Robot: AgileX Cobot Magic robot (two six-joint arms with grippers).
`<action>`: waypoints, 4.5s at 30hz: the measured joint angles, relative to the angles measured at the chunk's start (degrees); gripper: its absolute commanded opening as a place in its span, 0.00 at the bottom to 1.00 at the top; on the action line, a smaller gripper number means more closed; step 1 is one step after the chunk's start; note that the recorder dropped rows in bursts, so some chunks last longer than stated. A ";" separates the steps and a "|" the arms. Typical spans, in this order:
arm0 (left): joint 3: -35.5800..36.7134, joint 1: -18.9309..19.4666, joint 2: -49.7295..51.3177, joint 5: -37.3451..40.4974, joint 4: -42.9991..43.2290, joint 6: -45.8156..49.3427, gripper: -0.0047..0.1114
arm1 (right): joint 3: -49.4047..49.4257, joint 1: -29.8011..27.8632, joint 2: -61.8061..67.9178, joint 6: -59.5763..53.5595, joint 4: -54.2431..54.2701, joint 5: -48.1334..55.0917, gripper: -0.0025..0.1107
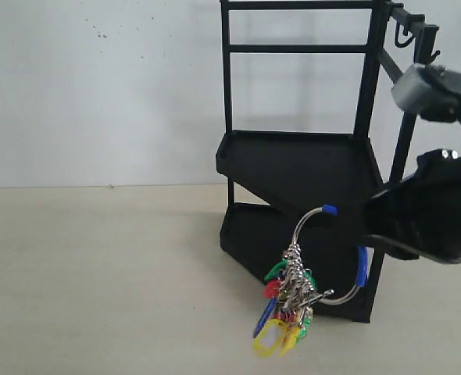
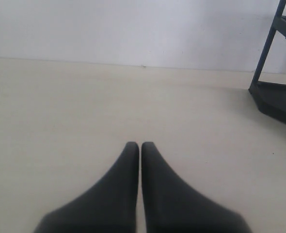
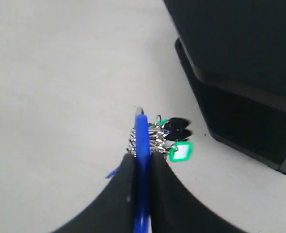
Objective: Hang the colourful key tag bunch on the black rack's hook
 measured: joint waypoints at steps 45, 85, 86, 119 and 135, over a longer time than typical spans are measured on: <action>0.00 0.00 0.00 0.00 0.00 0.00 0.08 | -8.15 -3.73 -8.34 42.74 -52.57 9.14 0.02; 0.00 0.00 0.00 0.00 0.00 0.00 0.08 | -28.40 -3.84 10.81 53.29 -65.15 6.10 0.02; 0.00 0.00 0.00 0.00 0.00 0.00 0.08 | -28.40 -3.84 10.81 53.30 -65.15 5.93 0.02; 0.00 0.00 0.00 0.00 0.00 0.00 0.08 | -28.49 -3.95 7.81 57.58 -65.66 11.40 0.32; 0.00 0.00 0.00 0.00 0.00 0.00 0.08 | -8.64 -3.95 -13.41 47.11 -37.76 23.05 0.02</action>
